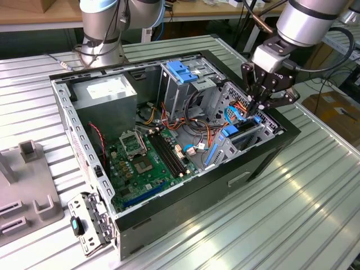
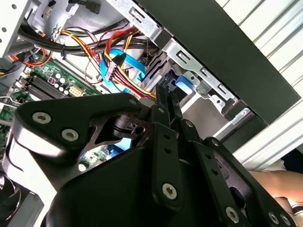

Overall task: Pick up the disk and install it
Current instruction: 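Insert the second disk wire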

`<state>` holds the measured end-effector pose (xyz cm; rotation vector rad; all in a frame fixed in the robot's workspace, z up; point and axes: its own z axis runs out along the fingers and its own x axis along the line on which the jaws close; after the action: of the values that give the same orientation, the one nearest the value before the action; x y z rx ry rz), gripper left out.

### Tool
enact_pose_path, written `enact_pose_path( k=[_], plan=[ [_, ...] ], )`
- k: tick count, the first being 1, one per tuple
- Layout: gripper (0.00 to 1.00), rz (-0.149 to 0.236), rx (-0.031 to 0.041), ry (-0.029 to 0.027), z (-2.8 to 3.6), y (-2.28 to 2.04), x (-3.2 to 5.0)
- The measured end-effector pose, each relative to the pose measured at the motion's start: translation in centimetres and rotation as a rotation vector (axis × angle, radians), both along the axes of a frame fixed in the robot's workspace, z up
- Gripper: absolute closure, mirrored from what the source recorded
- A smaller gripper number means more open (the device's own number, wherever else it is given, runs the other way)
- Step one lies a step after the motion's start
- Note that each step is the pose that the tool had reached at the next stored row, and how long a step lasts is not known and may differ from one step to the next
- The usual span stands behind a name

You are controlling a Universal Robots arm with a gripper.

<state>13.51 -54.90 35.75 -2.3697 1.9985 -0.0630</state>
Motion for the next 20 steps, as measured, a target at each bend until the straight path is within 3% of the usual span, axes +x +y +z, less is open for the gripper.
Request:
enact_pose_path(
  k=[5,8,10,16,20],
  plan=[
    [0.83,-0.009,-0.0001,0.0000,-0.46,0.00,-0.01],
    [0.83,-0.037,0.0000,0.0000,-0.59,0.00,-0.01],
    [0.83,-0.056,-0.0002,0.0000,-0.62,0.00,-0.01],
    [0.83,-0.062,0.0001,0.0000,-0.70,-0.01,0.00],
    [0.83,-0.095,-0.0007,0.0000,-0.80,-0.02,0.03]
  ],
)
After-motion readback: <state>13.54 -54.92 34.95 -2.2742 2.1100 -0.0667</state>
